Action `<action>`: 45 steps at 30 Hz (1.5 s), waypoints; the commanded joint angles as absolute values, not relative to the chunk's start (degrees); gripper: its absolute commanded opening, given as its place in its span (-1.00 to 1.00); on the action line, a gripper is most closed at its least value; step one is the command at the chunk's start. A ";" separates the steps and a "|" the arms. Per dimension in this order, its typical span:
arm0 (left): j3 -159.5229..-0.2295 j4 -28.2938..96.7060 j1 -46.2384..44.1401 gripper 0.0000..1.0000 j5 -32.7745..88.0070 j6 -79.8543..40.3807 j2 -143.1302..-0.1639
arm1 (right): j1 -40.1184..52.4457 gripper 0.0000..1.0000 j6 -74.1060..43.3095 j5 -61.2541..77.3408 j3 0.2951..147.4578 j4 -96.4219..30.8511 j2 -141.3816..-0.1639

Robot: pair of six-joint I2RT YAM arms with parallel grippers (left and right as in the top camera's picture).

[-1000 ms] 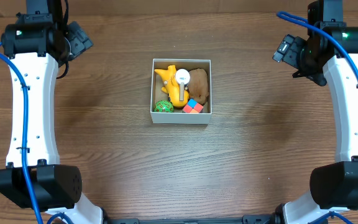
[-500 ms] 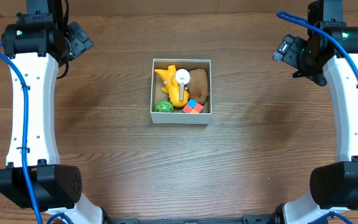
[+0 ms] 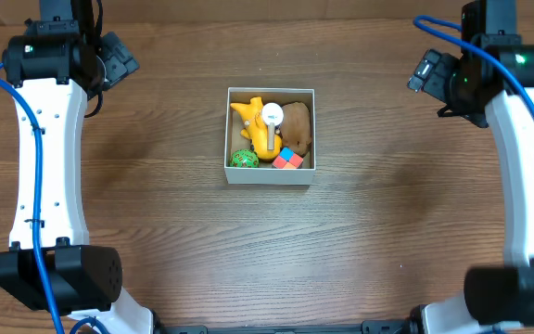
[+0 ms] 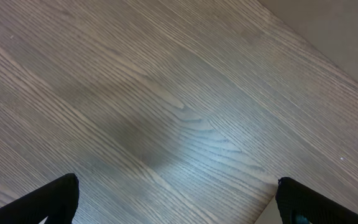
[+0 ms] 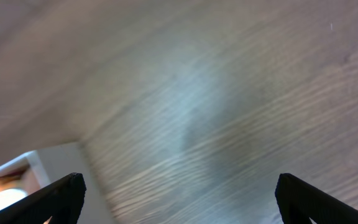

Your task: Pack container

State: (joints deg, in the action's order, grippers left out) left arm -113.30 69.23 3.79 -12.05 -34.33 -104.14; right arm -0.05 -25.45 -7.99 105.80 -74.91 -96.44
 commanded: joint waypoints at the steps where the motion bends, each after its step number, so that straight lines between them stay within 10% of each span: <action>1: -114.02 69.19 4.08 1.00 -12.58 -34.28 -103.48 | 4.19 0.99 -25.50 -8.99 106.48 -73.19 -83.96; 11: -114.02 69.19 4.08 1.00 -12.58 -34.28 -103.48 | 10.52 1.00 -25.54 -8.23 98.87 -57.74 -57.30; 24: -113.99 69.19 4.08 1.00 -12.58 -34.28 -103.48 | 7.01 1.00 -25.52 -7.81 42.72 -29.10 -13.10; 45: -113.99 69.21 4.08 1.00 -12.58 -34.28 -103.48 | 3.38 1.00 -3.14 2.70 11.84 -4.56 -4.51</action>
